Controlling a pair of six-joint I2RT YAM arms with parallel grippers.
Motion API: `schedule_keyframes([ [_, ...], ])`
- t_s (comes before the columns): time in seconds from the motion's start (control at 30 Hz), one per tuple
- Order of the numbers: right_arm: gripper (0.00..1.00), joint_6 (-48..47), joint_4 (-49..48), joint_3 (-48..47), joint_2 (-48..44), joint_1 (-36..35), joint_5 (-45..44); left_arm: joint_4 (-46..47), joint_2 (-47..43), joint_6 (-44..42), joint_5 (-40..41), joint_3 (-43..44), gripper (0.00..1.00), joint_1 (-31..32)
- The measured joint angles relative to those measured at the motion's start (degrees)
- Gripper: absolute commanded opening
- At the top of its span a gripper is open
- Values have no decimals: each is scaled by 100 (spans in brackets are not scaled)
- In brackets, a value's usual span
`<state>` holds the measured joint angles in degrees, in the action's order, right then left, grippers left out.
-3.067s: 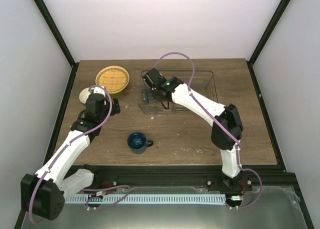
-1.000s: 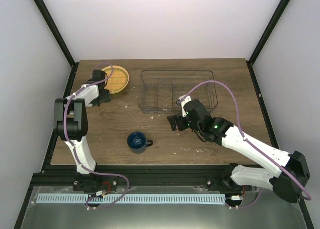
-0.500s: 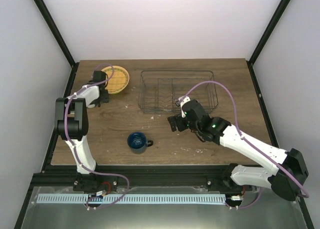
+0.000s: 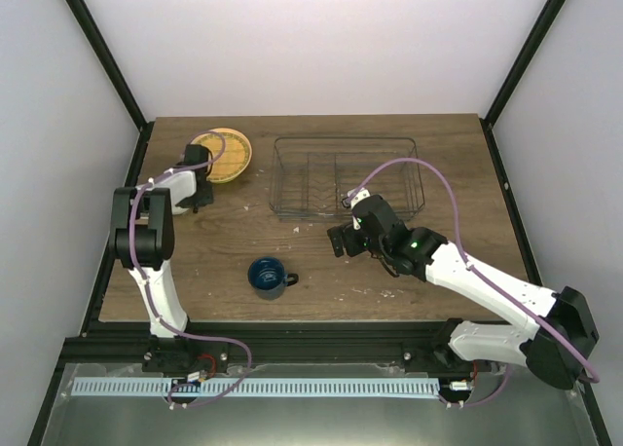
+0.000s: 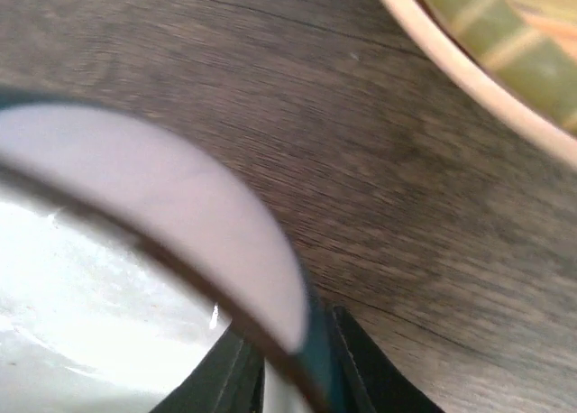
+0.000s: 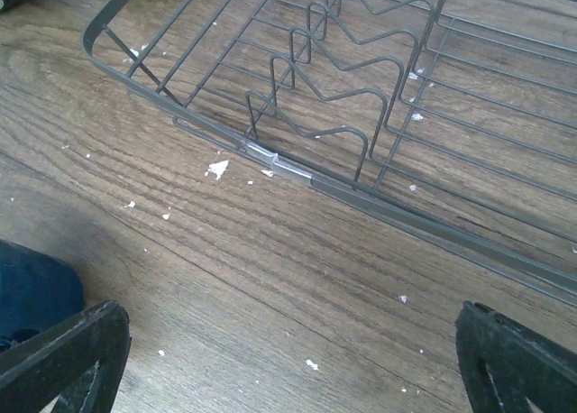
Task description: Load the mixed dishes into the dish rack
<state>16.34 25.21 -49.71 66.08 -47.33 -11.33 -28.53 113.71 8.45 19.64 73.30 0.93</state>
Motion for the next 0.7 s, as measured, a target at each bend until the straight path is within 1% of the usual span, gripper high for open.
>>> schedule_keyframes([
  [0.1,100,2,2,0,42,0,-28,83,-90,-22,170,-20,1,-7],
  [0.13,100,2,2,0,61,0,-31,94,-131,22,173,-26,0,-17],
  [0.33,100,4,2,0,127,0,-28,129,-197,42,173,-111,0,-35],
  [0.47,100,2,2,0,184,0,-28,15,-525,140,-35,-396,0,-46],
  [0.57,100,2,-9,9,240,0,-24,-249,-1023,212,-251,-667,0,-46],
  [0.63,100,0,-74,66,269,0,11,-422,-1513,271,-398,-772,0,-44],
  [0.7,100,0,-164,151,278,0,87,-514,-2199,361,-568,-861,0,-28],
])
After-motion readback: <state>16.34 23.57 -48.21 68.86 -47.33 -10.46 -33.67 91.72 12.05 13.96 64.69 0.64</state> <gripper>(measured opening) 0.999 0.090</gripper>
